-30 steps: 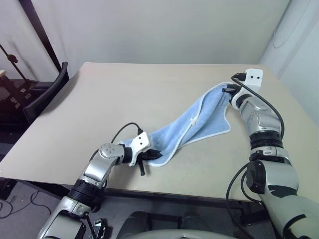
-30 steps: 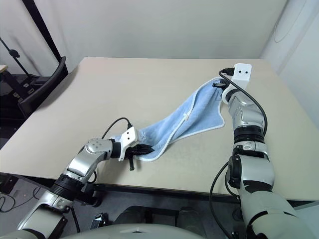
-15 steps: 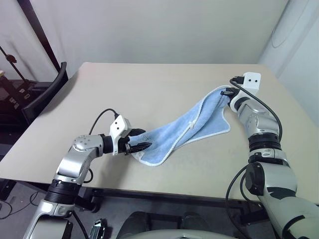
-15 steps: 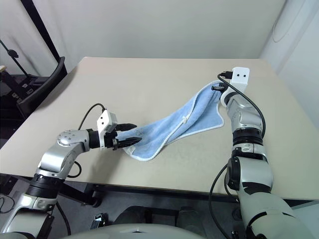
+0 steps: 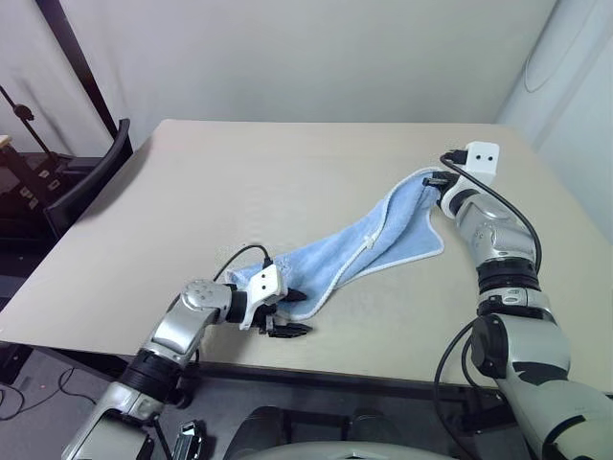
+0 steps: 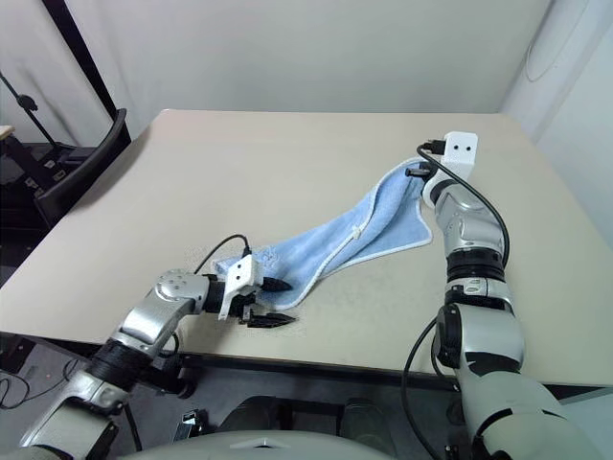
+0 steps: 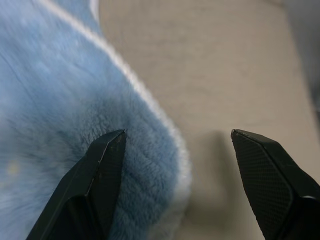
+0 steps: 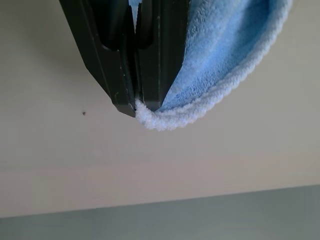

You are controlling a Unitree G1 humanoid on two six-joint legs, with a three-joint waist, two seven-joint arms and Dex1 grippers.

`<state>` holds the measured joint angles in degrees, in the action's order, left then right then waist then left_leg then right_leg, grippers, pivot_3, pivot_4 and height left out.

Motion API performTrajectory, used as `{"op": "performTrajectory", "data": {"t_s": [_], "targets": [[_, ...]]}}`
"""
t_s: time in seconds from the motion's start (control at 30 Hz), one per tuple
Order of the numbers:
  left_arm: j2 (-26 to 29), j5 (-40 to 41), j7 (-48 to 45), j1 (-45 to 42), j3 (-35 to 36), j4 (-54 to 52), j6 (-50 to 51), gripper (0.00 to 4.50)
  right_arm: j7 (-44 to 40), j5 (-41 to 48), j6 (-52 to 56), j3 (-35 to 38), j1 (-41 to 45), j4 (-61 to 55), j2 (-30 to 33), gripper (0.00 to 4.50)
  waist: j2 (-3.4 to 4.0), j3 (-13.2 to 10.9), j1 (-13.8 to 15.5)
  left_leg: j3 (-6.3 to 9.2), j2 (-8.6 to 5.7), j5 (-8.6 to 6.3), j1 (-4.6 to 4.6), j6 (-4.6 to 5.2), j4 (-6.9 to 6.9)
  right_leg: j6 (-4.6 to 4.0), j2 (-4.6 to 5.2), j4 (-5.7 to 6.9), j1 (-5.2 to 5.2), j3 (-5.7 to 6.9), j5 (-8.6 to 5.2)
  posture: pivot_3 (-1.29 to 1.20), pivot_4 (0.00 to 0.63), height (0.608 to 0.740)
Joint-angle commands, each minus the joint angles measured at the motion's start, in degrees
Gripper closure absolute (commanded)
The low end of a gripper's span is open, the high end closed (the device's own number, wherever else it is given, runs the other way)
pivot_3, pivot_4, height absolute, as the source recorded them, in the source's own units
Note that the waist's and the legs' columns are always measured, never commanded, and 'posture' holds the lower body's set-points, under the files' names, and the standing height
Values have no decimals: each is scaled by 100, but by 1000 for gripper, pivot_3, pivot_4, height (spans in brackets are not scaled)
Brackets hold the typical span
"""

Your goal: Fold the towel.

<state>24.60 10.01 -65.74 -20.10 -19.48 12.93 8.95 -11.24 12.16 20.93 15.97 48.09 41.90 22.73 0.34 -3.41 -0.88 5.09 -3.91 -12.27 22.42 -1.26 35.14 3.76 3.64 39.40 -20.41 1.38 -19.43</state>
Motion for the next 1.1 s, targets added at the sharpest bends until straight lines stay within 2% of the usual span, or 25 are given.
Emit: {"op": "performTrajectory", "data": {"t_s": [0.03, 0.17, 0.3, 0.5, 0.67, 0.77, 0.97, 1.1], "targets": [[-56, -234, 51, -236, -35, 448, -176, 969, 44, 42, 41, 37, 24, -449, 64, 4500, 0, 0, -5, 0, 0, 0, 0, 1, 1, 2, 0, 1, 0, 0, 1, 0, 0, 740], [-58, -297, 15, -276, -39, 634, -201, 969, 84, 48, 110, 51, -56, -576, 71, 4500, 1, 1, -3, -1, 0, 6, -5, 10, 3, 3, 0, 2, 4, -2, 7, 0, 0, 740], [79, -271, -215, -165, -97, 469, -182, 2189, 116, 40, 142, 51, -94, -646, 73, 4500, 1, 1, -23, -2, 0, 14, -7, 22, 5, 1, 0, 2, 5, -4, 16, 0, 0, 740], [269, -270, -347, 41, -151, 222, -30, 4442, 133, 12, 126, 32, -83, -600, 84, 4500, 2, 1, -27, -7, 0, 14, -6, 22, -5, 1, 0, 1, -1, -10, 16, 0, 0, 740], [300, -9, -340, 82, 74, 9, 305, 4477, 136, -17, 72, 21, -22, -479, 101, 4500, 2, 1, -32, -7, 0, 14, -6, 22, -8, 1, 0, 0, -2, -10, 16, 0, 0, 740], [325, 450, -185, -67, 585, -169, 798, 4477, 109, -24, 50, 9, -5, -456, 108, 4500, 1, 1, -34, -7, 0, 14, -6, 22, -7, 1, 0, 0, -2, -10, 16, 0, 0, 740], [861, 1677, 108, -544, 2176, -691, 1907, 4477, -32, -46, -18, -19, 22, -434, 204, 4500, -4, -3, -29, -6, 4, 14, 0, 23, -4, 1, -5, 3, -9, -10, 16, 0, 0, 740], [1320, 2245, 299, -1152, 3188, -146, 2276, 4477, -166, -64, -149, -25, 159, -265, 287, 4500, -5, -3, -35, -7, 3, 14, 1, 22, -2, 1, -5, -1, -8, -10, 16, 0, 0, 740]]}}
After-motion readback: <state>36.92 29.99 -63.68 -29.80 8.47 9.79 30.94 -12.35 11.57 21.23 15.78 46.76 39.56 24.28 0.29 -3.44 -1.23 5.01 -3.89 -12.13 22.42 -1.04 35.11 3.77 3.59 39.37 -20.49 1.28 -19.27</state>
